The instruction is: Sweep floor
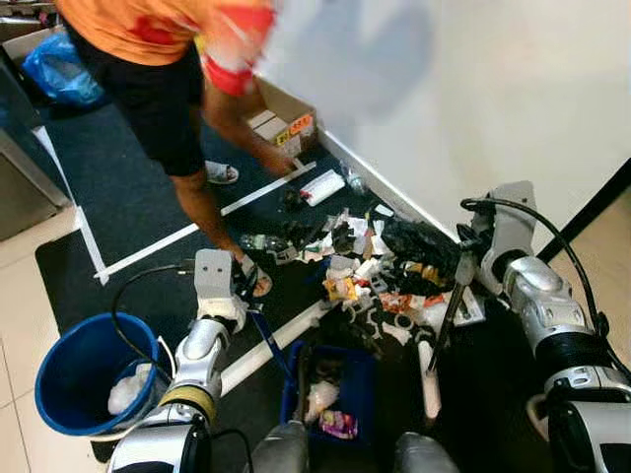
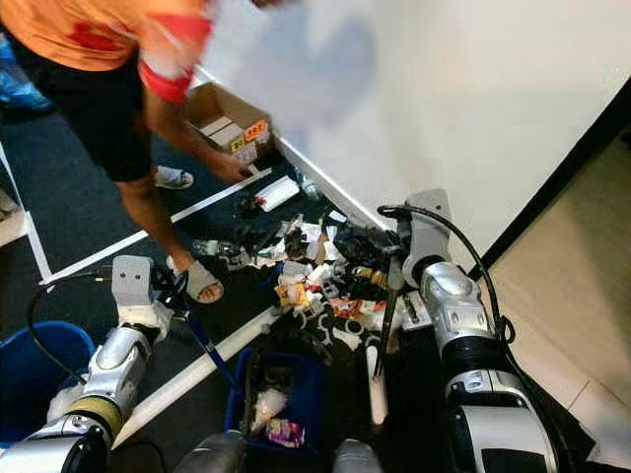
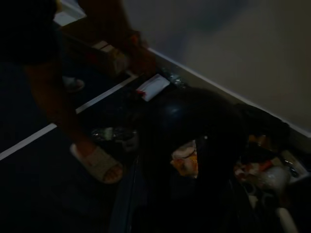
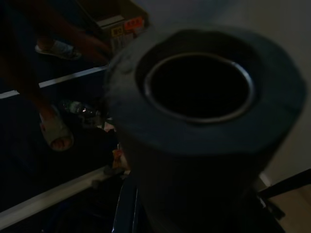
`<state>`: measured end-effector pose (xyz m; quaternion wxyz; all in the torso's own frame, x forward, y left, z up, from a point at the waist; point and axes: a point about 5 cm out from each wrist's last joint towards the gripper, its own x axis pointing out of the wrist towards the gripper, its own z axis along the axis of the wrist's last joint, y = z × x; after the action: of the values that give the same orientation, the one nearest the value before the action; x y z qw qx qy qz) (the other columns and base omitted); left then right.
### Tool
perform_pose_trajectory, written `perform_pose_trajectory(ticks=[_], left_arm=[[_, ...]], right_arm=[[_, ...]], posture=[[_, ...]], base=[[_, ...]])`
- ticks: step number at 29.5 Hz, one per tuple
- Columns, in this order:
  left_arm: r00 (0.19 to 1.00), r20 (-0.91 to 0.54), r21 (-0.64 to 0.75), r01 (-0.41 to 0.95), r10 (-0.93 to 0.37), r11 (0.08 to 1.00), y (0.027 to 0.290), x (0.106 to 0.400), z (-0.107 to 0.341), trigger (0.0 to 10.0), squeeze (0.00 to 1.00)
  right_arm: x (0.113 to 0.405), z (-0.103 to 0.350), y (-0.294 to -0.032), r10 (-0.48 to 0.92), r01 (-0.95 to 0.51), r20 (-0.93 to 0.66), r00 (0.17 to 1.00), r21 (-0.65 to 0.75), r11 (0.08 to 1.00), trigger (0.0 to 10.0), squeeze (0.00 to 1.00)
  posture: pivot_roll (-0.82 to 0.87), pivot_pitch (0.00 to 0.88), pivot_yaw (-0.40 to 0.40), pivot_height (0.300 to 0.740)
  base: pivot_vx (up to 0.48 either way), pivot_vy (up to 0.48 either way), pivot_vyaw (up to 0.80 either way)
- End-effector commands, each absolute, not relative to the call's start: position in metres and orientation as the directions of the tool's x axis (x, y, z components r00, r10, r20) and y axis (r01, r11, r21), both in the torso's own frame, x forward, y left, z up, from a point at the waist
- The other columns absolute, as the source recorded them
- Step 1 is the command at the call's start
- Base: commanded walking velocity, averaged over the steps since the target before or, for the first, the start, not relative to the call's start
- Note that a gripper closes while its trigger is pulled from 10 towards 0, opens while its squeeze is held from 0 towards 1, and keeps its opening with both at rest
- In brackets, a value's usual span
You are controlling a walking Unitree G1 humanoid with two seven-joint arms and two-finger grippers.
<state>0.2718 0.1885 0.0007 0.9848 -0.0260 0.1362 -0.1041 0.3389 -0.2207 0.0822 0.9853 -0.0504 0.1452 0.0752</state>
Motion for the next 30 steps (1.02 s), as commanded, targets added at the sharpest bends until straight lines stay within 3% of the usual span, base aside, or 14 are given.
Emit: perform_pose_trajectory(ticks=[1, 11, 30], left_arm=[[0.85, -0.46, -0.145, 0.212, -0.255, 0.966, 0.185, 0.234, -0.037, 10.0, 0.0], [0.863, -0.423, -0.179, 0.217, -0.274, 0.96, 0.188, 0.235, -0.034, 10.0, 0.0], [0.893, -0.368, -0.206, 0.195, -0.261, 0.959, 0.184, 0.248, -0.024, 10.0, 0.0]], right_arm=[[0.341, 0.085, -0.223, 0.117, -0.152, -0.288, 0.951, -0.102, 0.983, 10.0, 0.0], [0.335, 0.065, -0.219, 0.106, -0.154, -0.36, 0.927, -0.107, 0.982, 10.0, 0.0], [0.339, 0.062, -0.206, 0.135, -0.17, -0.355, 0.925, -0.07, 0.983, 10.0, 0.0]], posture=[[0.13, 0.069, -0.056, 0.74], [0.14, 0.048, -0.068, 0.74], [0.15, 0.044, -0.077, 0.74]], base=[[0.0, 0.0, 0.0], [0.0, 0.0, 0.0], [0.0, 0.0, 0.0]])
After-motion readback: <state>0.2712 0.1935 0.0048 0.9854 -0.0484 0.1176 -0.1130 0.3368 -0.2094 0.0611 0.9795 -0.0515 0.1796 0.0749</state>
